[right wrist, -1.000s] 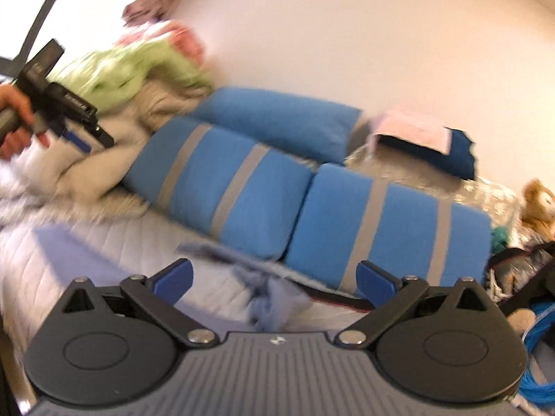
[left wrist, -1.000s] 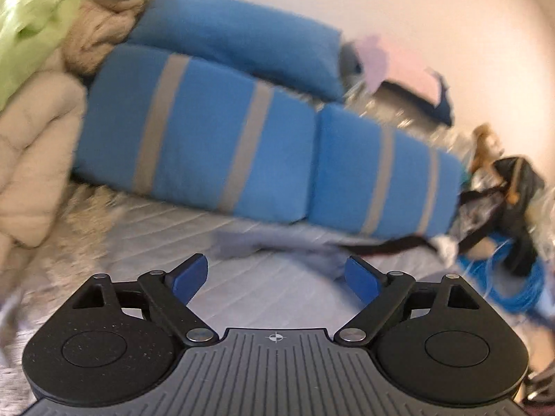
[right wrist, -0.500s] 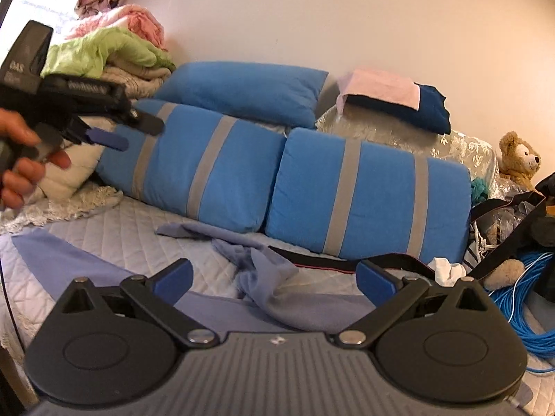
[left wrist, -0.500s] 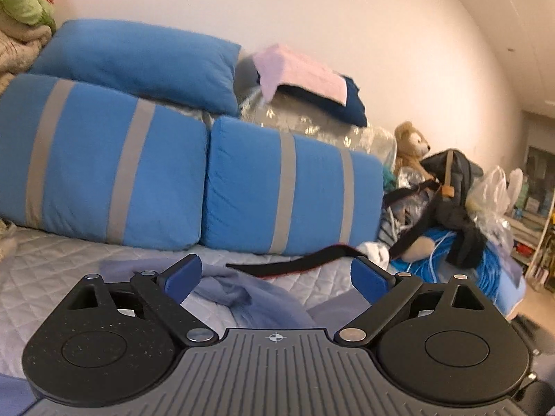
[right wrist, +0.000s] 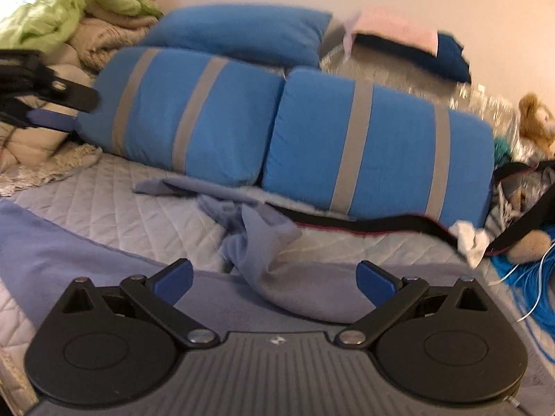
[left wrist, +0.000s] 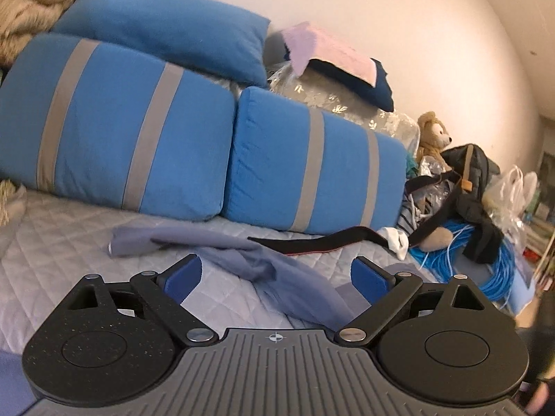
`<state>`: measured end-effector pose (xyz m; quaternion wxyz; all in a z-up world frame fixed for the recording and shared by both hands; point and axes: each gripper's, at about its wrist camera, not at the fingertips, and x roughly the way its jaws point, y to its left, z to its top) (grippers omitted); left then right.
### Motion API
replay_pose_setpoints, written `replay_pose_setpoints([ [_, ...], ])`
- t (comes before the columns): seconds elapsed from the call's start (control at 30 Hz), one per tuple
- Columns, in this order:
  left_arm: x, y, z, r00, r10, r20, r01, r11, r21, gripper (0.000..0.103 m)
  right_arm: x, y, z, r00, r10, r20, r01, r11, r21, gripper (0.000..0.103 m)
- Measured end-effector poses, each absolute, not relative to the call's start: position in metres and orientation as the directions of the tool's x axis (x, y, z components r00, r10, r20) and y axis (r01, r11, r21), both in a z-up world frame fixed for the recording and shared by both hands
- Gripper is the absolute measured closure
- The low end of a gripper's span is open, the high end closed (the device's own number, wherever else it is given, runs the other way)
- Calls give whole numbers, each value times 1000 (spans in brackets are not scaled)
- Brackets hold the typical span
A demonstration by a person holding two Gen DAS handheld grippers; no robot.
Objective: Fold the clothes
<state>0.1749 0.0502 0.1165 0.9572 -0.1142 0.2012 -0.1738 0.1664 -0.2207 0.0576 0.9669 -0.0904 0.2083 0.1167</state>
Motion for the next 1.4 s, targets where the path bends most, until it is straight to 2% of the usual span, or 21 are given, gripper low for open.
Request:
replay_pose_setpoints([
  [0.07, 175, 51, 114, 847, -384, -368, 289, 913, -288, 8, 181, -217, 54, 866, 188, -464, -273, 954, -123, 0],
  [0.33, 178, 51, 118, 848, -367, -381, 279, 922, -267, 8, 226, -193, 48, 853, 179, -490, -289, 944, -158, 0],
  [0.57, 188, 64, 103, 807, -372, -459, 227, 912, -340, 8, 266, -171, 39, 842, 169, -512, -301, 935, -187, 0],
  [0.77, 192, 78, 96, 785, -382, -488, 195, 899, -391, 8, 314, -180, 29, 779, 198, -595, -297, 952, -72, 0],
  [0.8, 192, 78, 95, 785, -379, -491, 193, 901, -388, 8, 320, -182, 25, 772, 199, -604, -293, 954, -60, 3],
  [0.83, 192, 79, 95, 784, -375, -494, 191, 903, -384, 8, 325, -184, 20, 765, 205, -611, -288, 957, -40, 35],
  [0.87, 193, 79, 94, 782, -374, -499, 189, 905, -382, 8, 327, -186, 17, 756, 209, -620, -285, 958, -25, 59],
  [0.9, 193, 79, 93, 778, -376, -504, 190, 905, -381, 8, 327, -188, 15, 750, 212, -626, -277, 961, -7, 93],
  [1.03, 194, 80, 92, 762, -388, -519, 187, 899, -397, 8, 306, -186, 18, 779, 252, -574, -314, 949, -10, 100],
  [1.2, 192, 80, 94, 758, -409, -508, 195, 886, -422, 8, 262, -168, 18, 779, 341, -526, -482, 862, -154, 102],
  [1.3, 191, 79, 95, 756, -413, -508, 199, 884, -423, 8, 235, -157, 11, 754, 390, -529, -586, 763, -273, 102],
  [1.37, 191, 79, 94, 752, -417, -511, 202, 883, -424, 8, 224, -157, 8, 743, 402, -535, -613, 729, -304, 91],
  [1.4, 190, 79, 94, 749, -420, -512, 203, 882, -426, 8, 219, -159, 8, 739, 408, -536, -622, 719, -310, 61],
])
